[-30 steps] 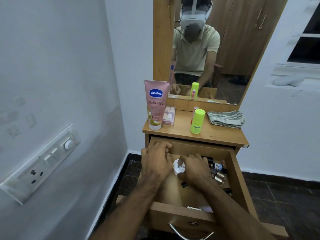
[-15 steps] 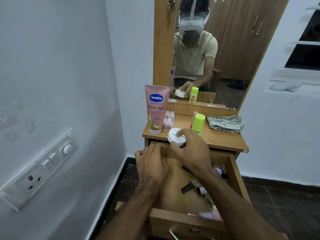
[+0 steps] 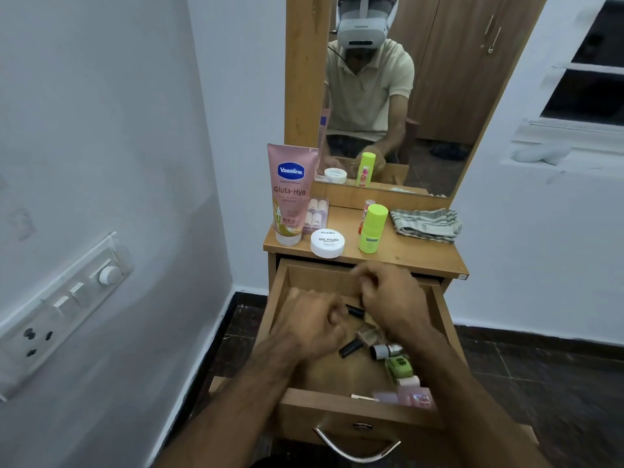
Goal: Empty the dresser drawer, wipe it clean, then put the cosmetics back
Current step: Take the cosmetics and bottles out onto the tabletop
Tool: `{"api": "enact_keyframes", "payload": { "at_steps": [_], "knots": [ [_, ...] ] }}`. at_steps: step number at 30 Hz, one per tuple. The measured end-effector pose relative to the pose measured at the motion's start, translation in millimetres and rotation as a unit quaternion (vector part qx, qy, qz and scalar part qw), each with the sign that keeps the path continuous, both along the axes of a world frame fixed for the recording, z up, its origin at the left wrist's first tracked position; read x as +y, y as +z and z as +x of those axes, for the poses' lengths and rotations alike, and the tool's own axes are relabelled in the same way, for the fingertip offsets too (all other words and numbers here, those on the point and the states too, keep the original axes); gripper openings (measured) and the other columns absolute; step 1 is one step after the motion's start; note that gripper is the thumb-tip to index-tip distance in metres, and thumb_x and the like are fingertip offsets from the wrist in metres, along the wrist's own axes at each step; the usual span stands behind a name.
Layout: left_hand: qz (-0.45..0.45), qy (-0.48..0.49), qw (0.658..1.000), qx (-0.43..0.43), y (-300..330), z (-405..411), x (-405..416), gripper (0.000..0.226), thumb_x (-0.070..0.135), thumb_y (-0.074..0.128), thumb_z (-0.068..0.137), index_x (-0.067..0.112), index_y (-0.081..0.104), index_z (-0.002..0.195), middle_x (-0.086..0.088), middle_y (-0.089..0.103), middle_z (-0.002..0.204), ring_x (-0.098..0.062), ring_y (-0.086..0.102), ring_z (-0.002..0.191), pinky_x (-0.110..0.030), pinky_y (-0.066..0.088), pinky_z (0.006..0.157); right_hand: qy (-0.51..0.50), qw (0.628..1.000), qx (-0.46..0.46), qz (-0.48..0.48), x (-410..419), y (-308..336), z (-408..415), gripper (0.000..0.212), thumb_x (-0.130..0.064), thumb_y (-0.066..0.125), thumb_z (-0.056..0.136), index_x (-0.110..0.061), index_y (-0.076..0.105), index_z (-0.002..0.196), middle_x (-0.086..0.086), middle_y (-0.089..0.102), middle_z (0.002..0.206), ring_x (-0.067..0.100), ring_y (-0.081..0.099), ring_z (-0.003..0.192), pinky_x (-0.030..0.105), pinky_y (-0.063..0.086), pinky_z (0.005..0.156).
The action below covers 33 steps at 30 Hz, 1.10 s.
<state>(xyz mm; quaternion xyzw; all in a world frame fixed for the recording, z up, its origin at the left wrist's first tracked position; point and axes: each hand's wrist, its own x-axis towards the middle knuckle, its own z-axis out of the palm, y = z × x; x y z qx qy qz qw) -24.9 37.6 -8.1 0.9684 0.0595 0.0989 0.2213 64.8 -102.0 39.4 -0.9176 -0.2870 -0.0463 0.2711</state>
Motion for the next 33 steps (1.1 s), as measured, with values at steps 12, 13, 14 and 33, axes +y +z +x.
{"api": "enact_keyframes", "payload": {
  "at_steps": [12,13,14,33],
  "knots": [
    [0.117,-0.057,0.975,0.181,-6,7,-15,0.031,0.057,0.067,0.086,0.031,0.067,0.102,0.009,0.066,0.098,-0.014,0.056,0.096,-0.039,0.027,0.1,0.13,0.955,0.04,-0.265,-12,-53,-13,0.03,-0.018,0.07,0.09,-0.023,0.068,0.119,0.004,0.051,0.132,0.025,0.043,0.128,0.037,0.041,0.1],
    [0.114,-0.059,0.975,0.18,-6,6,-15,0.028,0.055,0.065,0.088,0.03,0.067,0.099,0.008,0.066,0.097,-0.014,0.056,0.095,-0.039,0.027,0.1,0.131,0.958,0.044,-0.253,-13,-55,-11,0.03,-0.016,0.07,0.09,-0.024,0.069,0.119,0.004,0.051,0.131,0.025,0.043,0.127,0.037,0.041,0.101],
    [0.108,-0.058,0.977,0.173,-6,6,-14,0.026,0.053,0.062,0.089,0.029,0.068,0.097,0.008,0.066,0.095,-0.013,0.056,0.093,-0.039,0.028,0.101,0.132,0.96,0.046,-0.241,-14,-58,-9,0.032,-0.015,0.069,0.089,-0.025,0.069,0.119,0.003,0.052,0.131,0.024,0.043,0.127,0.036,0.041,0.101],
    [0.051,0.033,0.996,-0.071,2,2,-9,0.027,0.048,0.043,0.089,0.033,0.064,0.095,0.017,0.06,0.089,-0.003,0.052,0.086,-0.033,0.036,0.089,-0.097,0.964,-0.001,0.248,-35,8,52,0.019,-0.027,0.065,0.098,-0.021,0.067,0.116,-0.006,0.067,0.106,0.014,0.061,0.1,0.03,0.044,0.08]
  ]
}}
